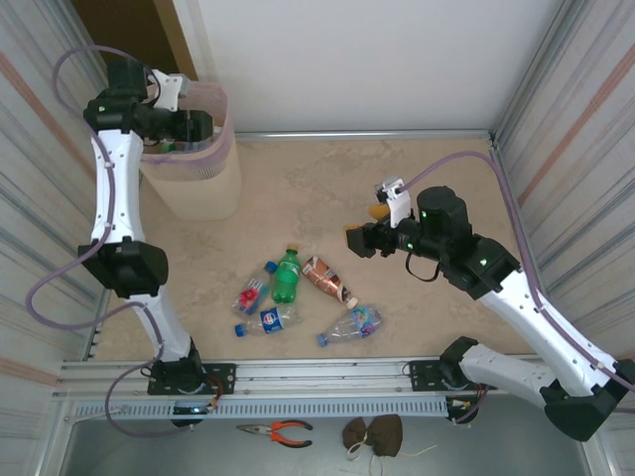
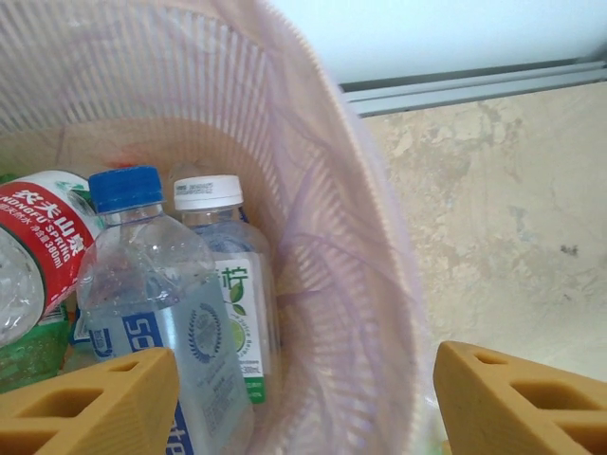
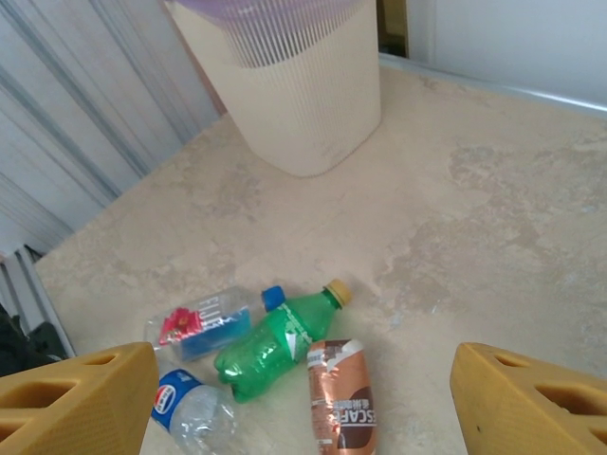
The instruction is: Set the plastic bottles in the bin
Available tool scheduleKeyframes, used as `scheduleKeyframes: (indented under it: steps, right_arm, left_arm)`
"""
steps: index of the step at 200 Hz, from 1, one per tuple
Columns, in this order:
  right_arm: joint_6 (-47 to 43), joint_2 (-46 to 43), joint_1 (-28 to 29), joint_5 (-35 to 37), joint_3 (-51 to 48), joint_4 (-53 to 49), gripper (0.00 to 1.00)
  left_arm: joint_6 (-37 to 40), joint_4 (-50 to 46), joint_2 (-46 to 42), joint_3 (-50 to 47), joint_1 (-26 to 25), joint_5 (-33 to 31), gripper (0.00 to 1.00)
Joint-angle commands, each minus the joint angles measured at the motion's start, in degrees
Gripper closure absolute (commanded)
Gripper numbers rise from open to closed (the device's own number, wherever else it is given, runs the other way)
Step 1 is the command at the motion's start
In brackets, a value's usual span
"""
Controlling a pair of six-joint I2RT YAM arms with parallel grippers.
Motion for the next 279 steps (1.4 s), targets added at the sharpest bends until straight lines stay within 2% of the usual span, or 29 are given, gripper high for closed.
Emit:
scheduleKeyframes:
  steps: [1, 43, 93, 157, 204, 242, 279]
  right_arm:
    - [-2.15, 2.25, 0.50, 1.12, 0.69, -0.81, 0.21]
    - [-4.52, 7.91, 0.50, 0.51, 0.65, -1.93, 0.23]
    - [-7.00, 15.93, 1.16, -0.74, 1.56, -5.27, 0.25]
    - [-9.55, 28.67, 4.05, -0.77, 2.30, -5.75, 0.24]
    - [-11.54, 37.86, 4.59, -3.53, 4.22, -3.98, 0.21]
    - [-13.41, 45.00, 5.26, -6.90, 7.56, -3.88, 0.17]
    - [-14.30, 49.55, 5.30, -7.31, 9.39, -3.56, 0.17]
  left_arm:
    - [-1.49, 1.81, -4.01, -1.22, -0.21, 3.60, 0.30]
    - [-5.11, 6.70, -10.10, -8.31, -0.47, 8.68, 0.33]
    - [-11.04, 18.43, -20.83, -25.55, -1.68, 14.83, 0.34]
    - [-17.21, 30.68, -32.44, -44.20, -2.56, 16.49, 0.34]
    - [-18.47, 33.02, -35.31, -49.15, -2.51, 17.20, 0.33]
    - [-18.21, 32.50, -35.95, -50.13, -2.55, 17.74, 0.33]
    - [-17.94, 32.50, -36.23, -50.27, -2.58, 17.68, 0.32]
